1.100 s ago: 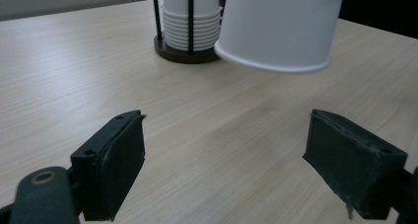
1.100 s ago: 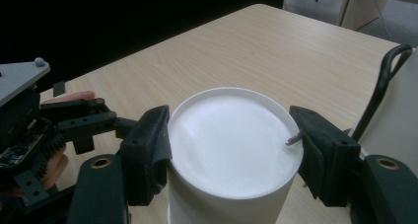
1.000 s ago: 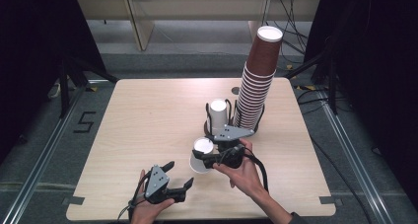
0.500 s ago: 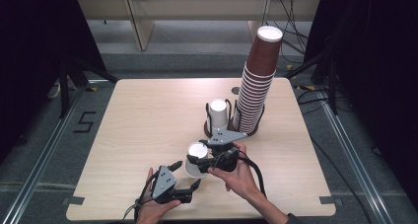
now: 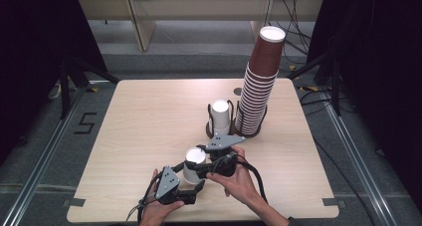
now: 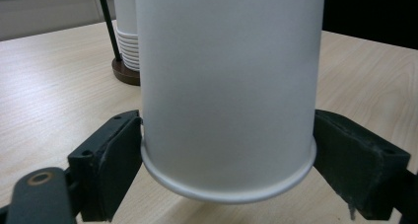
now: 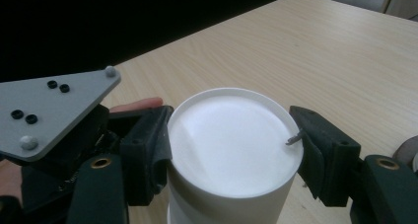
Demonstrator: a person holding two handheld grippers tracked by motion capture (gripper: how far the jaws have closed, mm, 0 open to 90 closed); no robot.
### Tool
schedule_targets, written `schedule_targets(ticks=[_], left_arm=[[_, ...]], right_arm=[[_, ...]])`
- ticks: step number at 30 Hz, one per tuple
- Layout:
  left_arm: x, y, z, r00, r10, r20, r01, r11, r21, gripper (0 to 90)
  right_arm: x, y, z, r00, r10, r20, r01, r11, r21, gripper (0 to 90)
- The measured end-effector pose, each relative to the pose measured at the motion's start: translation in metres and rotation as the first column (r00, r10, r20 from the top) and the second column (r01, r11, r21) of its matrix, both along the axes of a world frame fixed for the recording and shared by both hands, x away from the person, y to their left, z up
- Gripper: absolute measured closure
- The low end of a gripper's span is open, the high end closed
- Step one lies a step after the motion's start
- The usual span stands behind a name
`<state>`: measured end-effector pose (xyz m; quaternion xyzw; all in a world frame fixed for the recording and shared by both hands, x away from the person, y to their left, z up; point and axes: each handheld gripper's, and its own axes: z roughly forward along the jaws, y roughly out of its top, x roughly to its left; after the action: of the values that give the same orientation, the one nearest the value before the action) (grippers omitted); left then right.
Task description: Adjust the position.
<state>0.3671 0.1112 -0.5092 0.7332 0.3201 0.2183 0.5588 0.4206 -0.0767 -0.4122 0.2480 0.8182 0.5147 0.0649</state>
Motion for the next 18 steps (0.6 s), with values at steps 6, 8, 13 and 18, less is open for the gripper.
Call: schedule_targets(ticks=[6,8,13,18], left_arm=[[0.0002,-0.0027,-0.0012,0.9999,-0.005,0.010,0.005,1.0000,0.006,13.7],[-0.0002,-0.0022,-0.0012,0.9999,-0.002,0.012,0.002,1.0000,0.004,13.8],[0.0007,-0.0023,-0.0006,0.9996,-0.020,0.022,0.019,0.9997,0.015,16.7],[-0.0001,-0.0006,0.0031,0.9990,-0.038,0.026,0.036,0.9967,0.073,20.7]], right_arm=[[-0.0033,-0.0002,0.0015,0.9996,0.007,-0.026,-0.006,0.9996,0.028,35.6],[-0.0034,-0.0006,0.0009,0.9996,0.014,-0.023,-0.014,0.9996,0.026,35.6],[-0.0028,-0.0033,0.0006,0.9991,0.012,-0.040,-0.011,0.9993,0.035,35.1],[-0.0008,-0.0061,0.0008,0.9980,0.023,-0.058,-0.021,0.9994,0.027,32.6]])
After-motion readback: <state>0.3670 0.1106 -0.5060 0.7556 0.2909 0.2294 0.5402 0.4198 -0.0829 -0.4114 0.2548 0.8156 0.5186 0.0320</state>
